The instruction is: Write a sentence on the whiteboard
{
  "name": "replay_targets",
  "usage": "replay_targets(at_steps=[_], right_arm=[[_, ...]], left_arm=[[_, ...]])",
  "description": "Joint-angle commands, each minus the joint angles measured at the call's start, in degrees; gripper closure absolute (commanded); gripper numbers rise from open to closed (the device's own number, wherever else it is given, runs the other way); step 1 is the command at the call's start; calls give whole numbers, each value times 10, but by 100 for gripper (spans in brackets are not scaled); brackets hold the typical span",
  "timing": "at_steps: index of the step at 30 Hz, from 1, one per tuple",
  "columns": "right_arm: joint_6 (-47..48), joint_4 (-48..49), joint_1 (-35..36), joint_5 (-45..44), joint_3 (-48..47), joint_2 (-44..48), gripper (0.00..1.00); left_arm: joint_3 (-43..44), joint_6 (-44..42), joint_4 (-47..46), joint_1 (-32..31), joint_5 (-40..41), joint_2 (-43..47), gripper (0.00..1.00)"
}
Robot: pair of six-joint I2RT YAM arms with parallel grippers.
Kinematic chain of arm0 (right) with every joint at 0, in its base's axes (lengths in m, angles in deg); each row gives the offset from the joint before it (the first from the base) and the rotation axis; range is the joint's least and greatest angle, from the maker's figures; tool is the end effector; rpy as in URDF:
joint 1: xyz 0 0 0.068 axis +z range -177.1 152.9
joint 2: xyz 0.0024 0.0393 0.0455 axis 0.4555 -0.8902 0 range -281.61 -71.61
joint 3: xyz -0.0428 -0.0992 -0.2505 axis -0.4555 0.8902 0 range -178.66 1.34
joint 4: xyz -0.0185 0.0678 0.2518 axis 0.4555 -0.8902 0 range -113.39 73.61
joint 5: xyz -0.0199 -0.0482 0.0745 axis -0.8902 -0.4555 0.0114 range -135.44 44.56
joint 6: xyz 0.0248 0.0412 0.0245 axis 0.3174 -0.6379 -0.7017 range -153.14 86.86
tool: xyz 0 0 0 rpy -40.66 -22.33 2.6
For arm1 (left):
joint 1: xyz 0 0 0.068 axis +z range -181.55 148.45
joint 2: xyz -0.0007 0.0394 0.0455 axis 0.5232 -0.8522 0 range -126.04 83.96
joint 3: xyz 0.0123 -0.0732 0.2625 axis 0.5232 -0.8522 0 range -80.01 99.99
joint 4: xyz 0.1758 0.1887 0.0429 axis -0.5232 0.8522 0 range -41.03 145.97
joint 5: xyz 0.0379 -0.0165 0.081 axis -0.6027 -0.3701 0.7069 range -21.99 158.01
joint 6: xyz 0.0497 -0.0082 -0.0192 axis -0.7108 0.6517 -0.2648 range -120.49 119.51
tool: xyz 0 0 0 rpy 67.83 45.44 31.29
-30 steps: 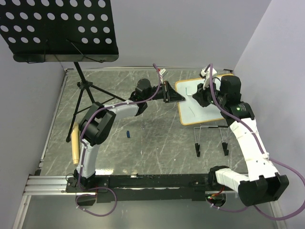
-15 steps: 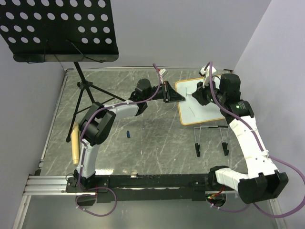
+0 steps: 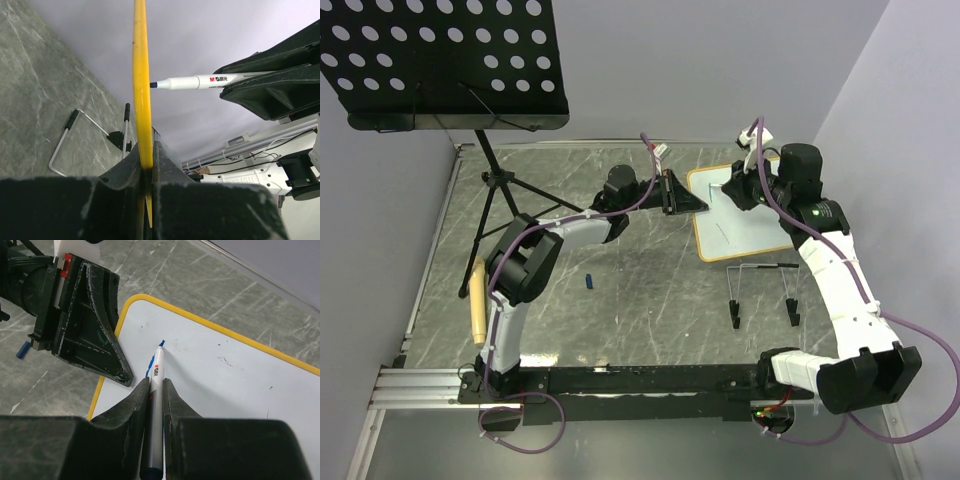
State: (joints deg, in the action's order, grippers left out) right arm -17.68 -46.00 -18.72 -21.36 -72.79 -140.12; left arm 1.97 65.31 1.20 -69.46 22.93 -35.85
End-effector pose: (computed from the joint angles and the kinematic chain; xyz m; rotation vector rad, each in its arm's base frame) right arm 0.2537 0.0521 0.3995 -0.6661 1.8497 0.3363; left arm 0.3626 -0.3142 0.2568 0.3872 1.7689 -1.9360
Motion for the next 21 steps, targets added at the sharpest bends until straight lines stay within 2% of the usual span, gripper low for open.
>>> replay_targets(at_steps=[1,8,21], right_arm=[[-3,17,2,-27,-23,-4,100],[0,27,1,-57,-1,15,100],[13,-5,2,-45,41,51,100]], left_arm=[[17,14,-100,-2,-4,51,99],[14,17,-102,-1,-4,52,99],[10,14,-102,6,-4,58,99]])
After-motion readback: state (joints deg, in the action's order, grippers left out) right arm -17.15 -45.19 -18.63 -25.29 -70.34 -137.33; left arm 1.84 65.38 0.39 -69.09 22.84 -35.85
